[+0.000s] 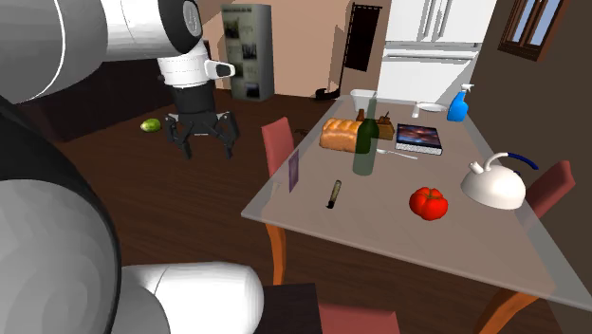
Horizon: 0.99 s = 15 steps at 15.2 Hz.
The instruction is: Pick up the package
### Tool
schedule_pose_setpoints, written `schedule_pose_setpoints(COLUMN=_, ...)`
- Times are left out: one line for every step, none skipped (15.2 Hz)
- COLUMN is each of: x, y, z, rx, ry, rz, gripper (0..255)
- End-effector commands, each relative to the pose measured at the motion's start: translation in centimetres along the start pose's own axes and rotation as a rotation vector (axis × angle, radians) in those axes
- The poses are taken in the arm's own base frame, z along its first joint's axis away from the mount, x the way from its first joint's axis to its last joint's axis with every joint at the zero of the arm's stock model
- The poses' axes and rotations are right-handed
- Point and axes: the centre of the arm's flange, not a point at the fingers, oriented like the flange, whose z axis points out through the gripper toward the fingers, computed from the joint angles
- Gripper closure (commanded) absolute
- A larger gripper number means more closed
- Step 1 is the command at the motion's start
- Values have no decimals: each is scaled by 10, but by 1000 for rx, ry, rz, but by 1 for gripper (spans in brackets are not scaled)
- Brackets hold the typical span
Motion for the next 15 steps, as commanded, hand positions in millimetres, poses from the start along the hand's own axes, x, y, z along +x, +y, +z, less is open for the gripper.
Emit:
schedule_pose_setpoints(x=0, y=0, z=0, rx=0, ry=0, rz=0, gripper=0)
schedule_pose_setpoints(x=9, y=8, z=6, rx=4, ry=1, rz=7, gripper=0)
schedule_pose_setpoints(x=17, y=16, z=13, rx=9, ry=2, rz=13, gripper=0)
schedule_pose_setpoints(x=26, y=25, z=20, rx=13, ry=3, rz=20, gripper=0)
schedule_pose_setpoints(x=34, y=33, z=26, rx=18, ry=4, rz=27, gripper=0)
schedule_pose_setpoints(x=42, y=41, z=33, rx=22, ry=5, rz=33, gripper=0)
schedule_pose_setpoints(x=51, y=50, z=39, rx=27, ry=6, rz=40, gripper=0)
schedule_pose_setpoints(x=59, y=58, z=46, rx=31, ry=7, rz=47, gripper=0)
schedule_pose_setpoints(x=67, y=66, z=53, rx=35, ry=8, rz=53, gripper=0)
schedule_pose_setpoints(x=75, y=75, z=59, rx=40, ry=9, rz=60, gripper=0)
schedule_pose_setpoints(x=83, y=83, z=66, rx=44, ry=10, rz=67, gripper=0)
schedule_pose_setpoints(x=91, y=92, z=73, rx=49, ry=11, rz=73, gripper=0)
schedule_pose_setpoints(x=99, y=100, z=80, rx=53, ry=12, rz=80, gripper=0)
schedule_pose_setpoints(x=107, y=109, z=86, rx=58, ry=13, rz=86, gripper=0)
schedule_pose_setpoints(x=115, y=117, z=93, rx=62, ry=14, rz=93, gripper=0)
